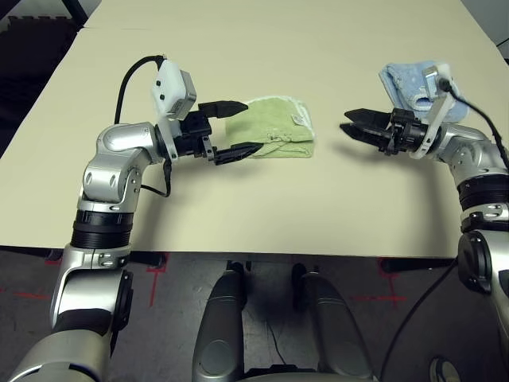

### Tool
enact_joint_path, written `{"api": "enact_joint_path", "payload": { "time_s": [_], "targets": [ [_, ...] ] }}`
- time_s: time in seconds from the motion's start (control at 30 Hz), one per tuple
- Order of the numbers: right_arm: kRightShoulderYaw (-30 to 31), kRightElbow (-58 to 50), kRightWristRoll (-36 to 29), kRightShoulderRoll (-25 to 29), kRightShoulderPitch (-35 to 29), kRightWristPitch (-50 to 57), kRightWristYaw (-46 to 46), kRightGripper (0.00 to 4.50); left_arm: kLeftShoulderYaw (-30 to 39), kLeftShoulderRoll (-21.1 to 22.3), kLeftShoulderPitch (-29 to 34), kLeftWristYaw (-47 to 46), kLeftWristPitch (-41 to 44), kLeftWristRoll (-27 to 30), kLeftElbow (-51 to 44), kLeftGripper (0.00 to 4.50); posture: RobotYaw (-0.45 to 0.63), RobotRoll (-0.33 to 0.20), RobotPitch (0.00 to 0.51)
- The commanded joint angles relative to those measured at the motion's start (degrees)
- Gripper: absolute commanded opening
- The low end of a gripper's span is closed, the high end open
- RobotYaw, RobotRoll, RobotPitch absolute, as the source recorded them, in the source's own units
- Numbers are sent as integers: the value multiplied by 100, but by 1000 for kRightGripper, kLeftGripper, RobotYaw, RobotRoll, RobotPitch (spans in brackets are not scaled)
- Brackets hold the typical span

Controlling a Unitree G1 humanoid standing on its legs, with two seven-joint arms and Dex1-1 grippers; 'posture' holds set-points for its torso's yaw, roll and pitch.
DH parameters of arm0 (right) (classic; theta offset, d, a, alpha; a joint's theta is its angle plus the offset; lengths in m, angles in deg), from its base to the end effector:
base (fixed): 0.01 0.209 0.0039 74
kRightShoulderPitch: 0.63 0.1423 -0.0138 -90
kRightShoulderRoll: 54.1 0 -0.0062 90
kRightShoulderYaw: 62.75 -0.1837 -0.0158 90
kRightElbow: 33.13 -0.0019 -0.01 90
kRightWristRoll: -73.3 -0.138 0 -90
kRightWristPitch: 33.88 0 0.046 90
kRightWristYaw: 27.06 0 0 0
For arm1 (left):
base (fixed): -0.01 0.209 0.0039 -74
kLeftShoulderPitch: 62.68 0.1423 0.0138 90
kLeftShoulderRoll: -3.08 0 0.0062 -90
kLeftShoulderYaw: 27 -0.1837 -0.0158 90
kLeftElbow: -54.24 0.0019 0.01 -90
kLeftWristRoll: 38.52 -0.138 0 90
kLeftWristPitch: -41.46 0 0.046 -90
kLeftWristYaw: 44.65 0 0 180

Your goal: Fold the towel and set it aside.

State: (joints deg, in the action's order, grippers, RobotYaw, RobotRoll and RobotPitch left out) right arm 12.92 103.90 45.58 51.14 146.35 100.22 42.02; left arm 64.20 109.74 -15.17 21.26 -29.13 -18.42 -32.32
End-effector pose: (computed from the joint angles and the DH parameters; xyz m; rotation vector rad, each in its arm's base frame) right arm 0.3391 -0.2651 0.1879 0.5308 0.1879 1.0218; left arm 0.2977 0.2121 0.2372 0.3836 -0.1937 -1.1810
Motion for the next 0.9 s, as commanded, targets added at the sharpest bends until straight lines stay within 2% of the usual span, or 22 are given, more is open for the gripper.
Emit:
{"api": "enact_joint_path", "payload": {
  "time_s": [0.03, 0.37, 0.6, 0.7, 0.8, 0.9],
  "targets": [
    [-17, -230, -166, -170, -57, 621, -390, 4482, -63, 99, 114, 1, 96, 89, -176, 4500, 73, 0, 285],
    [-259, -294, -553, -610, 167, 1444, -1272, 4482, -66, 174, 274, -133, 280, 188, -494, 4500, 98, 0, 290],
    [-189, -357, -524, -471, 166, 1287, -1192, 4482, -20, 188, 366, -289, 344, 231, -533, 4500, 98, 0, 291],
    [-44, -595, -485, -352, 59, 985, -856, 4482, 154, -65, 242, -711, 550, 352, -131, 4500, 87, 0, 291],
    [228, -924, -324, -196, -144, 375, -383, 4482, 141, -44, 131, -756, 405, 217, 356, 4500, 74, 0, 292],
    [676, -1218, 141, 74, -423, -879, 214, 4482, 155, 66, -120, -710, 260, 110, 1046, 4500, 55, 0, 293]
  ]
}}
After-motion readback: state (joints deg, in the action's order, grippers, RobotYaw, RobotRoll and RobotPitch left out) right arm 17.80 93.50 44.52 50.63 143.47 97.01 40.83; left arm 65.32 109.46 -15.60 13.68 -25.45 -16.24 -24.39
